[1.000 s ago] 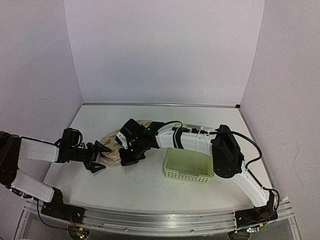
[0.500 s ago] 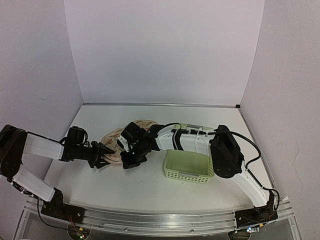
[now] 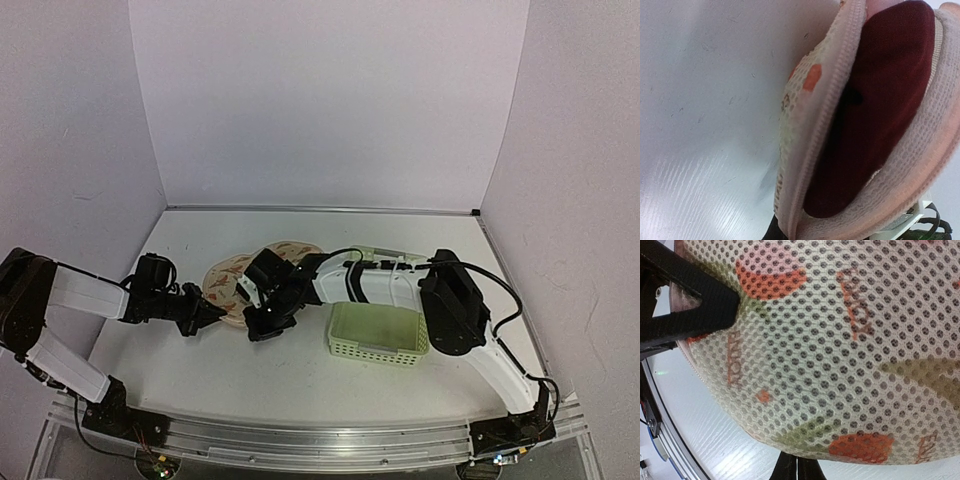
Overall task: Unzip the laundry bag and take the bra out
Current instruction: Hold the laundry bag at the center of the board, then unzip the zipper of the laundry bag, then move the bin to the center of the board.
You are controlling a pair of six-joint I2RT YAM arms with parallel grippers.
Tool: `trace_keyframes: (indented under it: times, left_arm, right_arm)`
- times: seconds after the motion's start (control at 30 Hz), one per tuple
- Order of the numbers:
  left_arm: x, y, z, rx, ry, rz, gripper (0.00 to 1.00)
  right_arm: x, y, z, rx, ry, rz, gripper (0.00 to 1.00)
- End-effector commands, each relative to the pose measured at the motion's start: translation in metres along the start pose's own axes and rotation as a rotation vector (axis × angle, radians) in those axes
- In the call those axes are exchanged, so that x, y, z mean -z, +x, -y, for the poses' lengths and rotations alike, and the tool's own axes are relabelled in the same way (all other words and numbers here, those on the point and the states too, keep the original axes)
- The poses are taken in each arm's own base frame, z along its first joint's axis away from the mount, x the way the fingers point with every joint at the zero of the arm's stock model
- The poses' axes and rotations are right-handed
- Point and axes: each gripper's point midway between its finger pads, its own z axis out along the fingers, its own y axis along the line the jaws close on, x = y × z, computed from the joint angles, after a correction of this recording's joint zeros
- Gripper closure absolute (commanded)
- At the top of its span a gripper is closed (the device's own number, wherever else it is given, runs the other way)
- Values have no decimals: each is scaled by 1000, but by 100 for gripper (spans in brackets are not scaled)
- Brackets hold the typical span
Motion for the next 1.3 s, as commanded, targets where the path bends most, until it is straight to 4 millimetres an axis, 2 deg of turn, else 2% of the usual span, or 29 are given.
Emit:
trace_keyframes:
  times: [0.0,0.43,0.57,0.83,0.93,1.07,1.2,1.27]
  left_arm:
    - [8,-6,18,-57,64,39,100]
    - [13,5,12,-72,77,2,100]
    - [15,5,16,-78,86,3,100]
    - [15,1,23,-79,95,16,100]
    - [14,1,22,-78,91,17,100]
    - [13,-1,21,-76,87,19,100]
    - [12,-5,26,-83,91,22,100]
    - [12,-7,28,-85,93,26,100]
  right_arm:
    - [39,-19,-21,54,-23,84,100]
    - [44,-4,21,58,123,80,100]
    - [46,-11,15,62,104,92,97]
    - [53,-26,-10,74,3,115,77]
    - [63,-30,-17,87,-13,135,68]
    - [82,-33,-21,106,-11,167,62]
    - [110,-38,-12,110,42,219,52]
    - [132,-41,-5,103,71,257,51]
